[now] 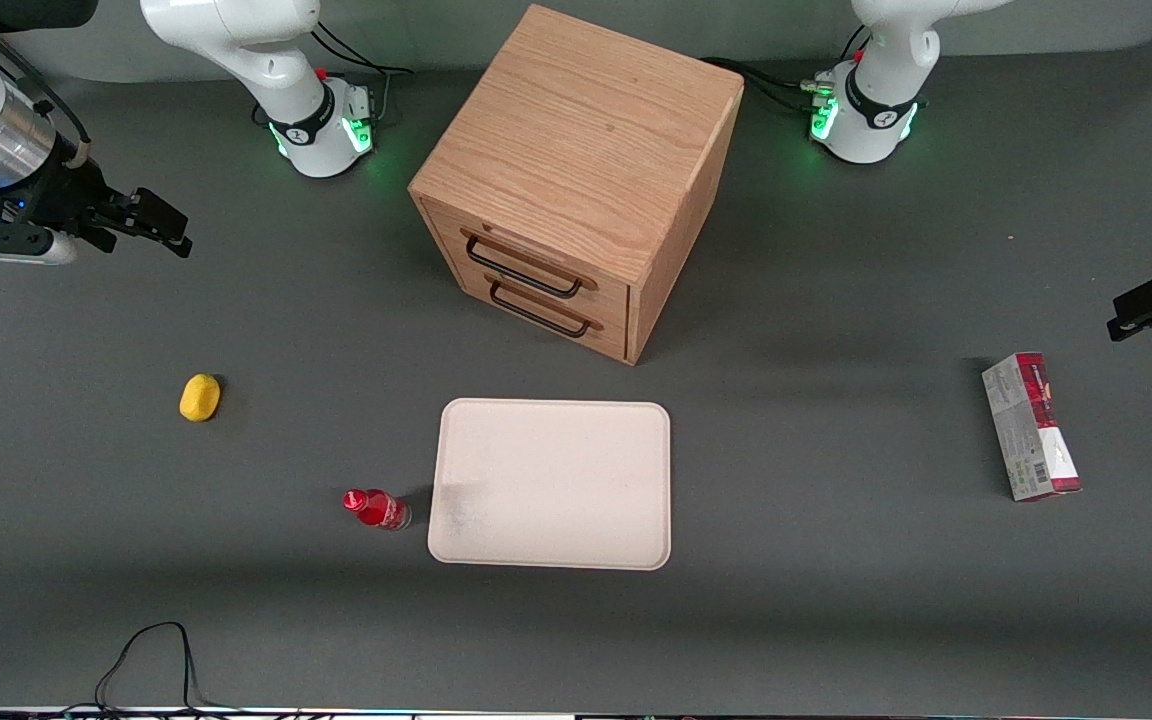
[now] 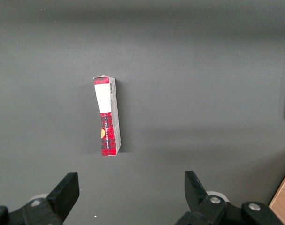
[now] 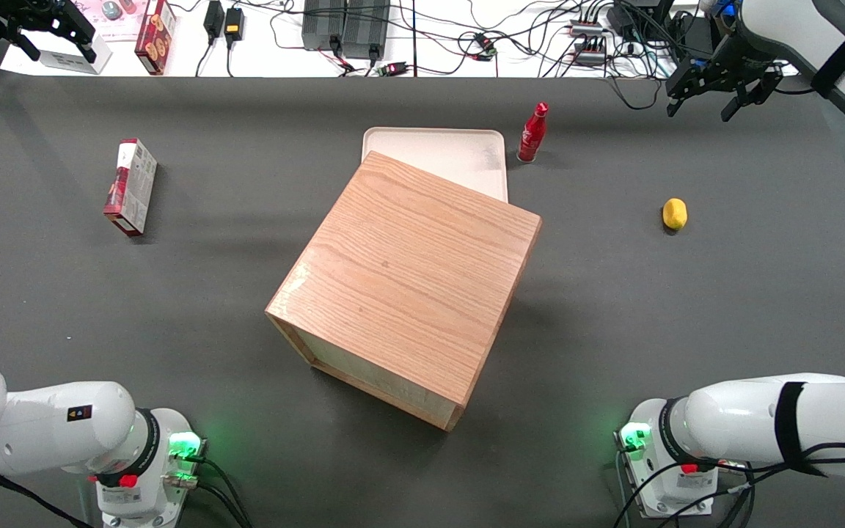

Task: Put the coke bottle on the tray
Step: 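Move the open right gripper down to the red bottle beside the tray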

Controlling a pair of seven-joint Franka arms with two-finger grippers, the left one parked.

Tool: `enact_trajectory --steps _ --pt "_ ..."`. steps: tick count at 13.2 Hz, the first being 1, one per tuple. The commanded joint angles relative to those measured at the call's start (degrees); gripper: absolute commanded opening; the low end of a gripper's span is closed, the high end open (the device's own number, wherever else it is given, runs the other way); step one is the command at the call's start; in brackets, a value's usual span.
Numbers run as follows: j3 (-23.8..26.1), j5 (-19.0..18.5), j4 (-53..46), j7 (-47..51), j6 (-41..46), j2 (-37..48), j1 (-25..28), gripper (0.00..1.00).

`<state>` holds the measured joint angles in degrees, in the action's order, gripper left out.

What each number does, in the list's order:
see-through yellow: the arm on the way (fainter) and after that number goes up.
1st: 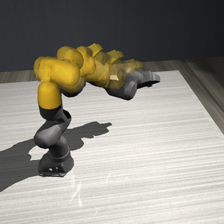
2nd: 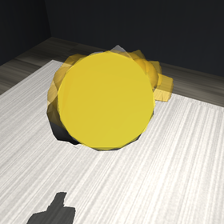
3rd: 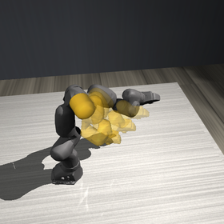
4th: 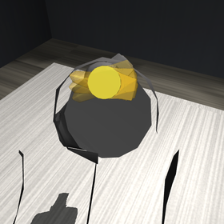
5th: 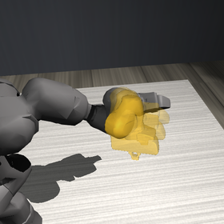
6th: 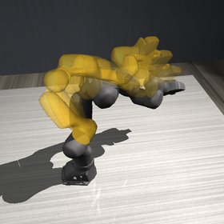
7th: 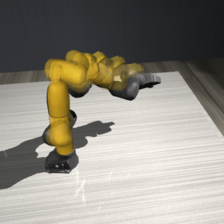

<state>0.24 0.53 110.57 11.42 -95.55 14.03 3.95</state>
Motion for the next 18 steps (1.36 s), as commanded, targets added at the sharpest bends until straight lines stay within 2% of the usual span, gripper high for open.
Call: enact_trajectory --steps 1,3,6,11,12,14,18 --pt "-0.5 0.4 -1.8 -1.4 0.1 -1.7 0.3 1.0" --pt "-0.3 0.4 -8.1 -0.7 1.0 -6.9 0.4 1.0" --pt "0.5 1.0 -24.1 -1.0 2.1 -20.0 1.1 1.0" --pt "7.5 0.3 -50.1 2.7 1.9 -44.0 2.2 1.0" --pt "7.9 -0.7 -52.6 4.2 1.1 -47.7 3.4 1.0" --pt "8.1 -5.9 -53.8 7.3 -5.4 -53.6 6.1 1.0" --pt "8.5 -6.8 -52.1 9.7 -12.0 -60.4 6.5 1.0"
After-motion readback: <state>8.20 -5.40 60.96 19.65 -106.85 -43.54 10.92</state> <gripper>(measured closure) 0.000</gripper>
